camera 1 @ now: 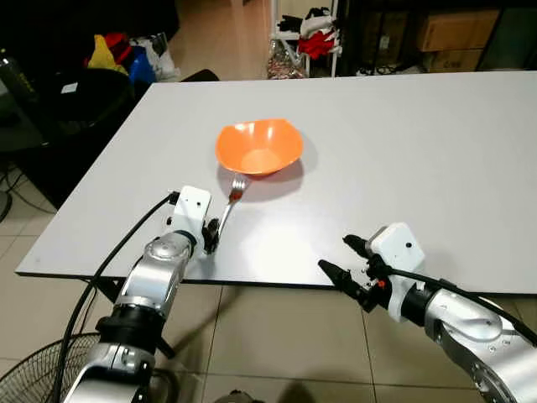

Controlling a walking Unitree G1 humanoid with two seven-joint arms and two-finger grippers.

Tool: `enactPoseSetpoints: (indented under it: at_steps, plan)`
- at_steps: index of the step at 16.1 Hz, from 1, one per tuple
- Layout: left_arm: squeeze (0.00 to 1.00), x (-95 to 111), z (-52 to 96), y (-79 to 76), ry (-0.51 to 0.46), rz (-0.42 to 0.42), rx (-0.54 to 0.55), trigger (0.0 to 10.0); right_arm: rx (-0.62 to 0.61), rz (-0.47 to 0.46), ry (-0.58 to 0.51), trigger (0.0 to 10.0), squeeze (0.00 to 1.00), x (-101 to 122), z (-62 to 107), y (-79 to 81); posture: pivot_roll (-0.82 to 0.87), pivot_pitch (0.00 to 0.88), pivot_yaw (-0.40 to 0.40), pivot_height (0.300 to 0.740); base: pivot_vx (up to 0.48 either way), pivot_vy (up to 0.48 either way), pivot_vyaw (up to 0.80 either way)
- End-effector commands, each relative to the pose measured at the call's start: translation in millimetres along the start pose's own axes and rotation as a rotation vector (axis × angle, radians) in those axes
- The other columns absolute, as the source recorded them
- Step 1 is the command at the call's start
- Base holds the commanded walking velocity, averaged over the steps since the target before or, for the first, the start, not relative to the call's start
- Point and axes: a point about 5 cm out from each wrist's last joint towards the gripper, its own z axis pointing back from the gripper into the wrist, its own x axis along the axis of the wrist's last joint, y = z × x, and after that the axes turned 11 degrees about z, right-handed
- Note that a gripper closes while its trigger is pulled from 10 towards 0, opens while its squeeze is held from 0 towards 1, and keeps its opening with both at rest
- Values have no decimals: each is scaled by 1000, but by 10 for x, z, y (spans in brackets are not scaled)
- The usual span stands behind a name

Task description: Setting the table

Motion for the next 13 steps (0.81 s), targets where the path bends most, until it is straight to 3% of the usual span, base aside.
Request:
enactPoseSetpoints:
  at_steps: [1,6,7,8,9,10,13]
  plan:
    - [0,-24,33,50,12,-7,14,10000,5,16,-12,10000,0,18,0,-5,-42,0,137,740,0,0,0]
    - [0,-6,54,99,4,-10,36,10000,-52,9,-25,10000,0,7,-20,-81,-39,0,136,740,0,0,0]
    - [0,63,60,151,-40,-12,58,10000,-154,-54,-57,10000,0,-32,-28,-174,-43,0,138,740,0,0,0]
    - [0,217,91,191,-152,-10,62,10000,-349,-224,-95,10000,0,-224,-2,-363,-44,0,141,740,0,0,0]
    - [0,305,118,201,-214,11,45,10000,-455,-221,-49,10000,0,-426,38,-469,-48,0,148,740,0,0,0]
    - [0,370,141,196,-260,41,30,10000,-505,-157,-5,10000,0,-536,66,-529,-52,0,154,740,0,0,0]
    - [0,540,252,122,-405,57,-42,10000,-618,-30,-55,10000,0,-473,55,-607,-58,0,150,740,0,0,0]
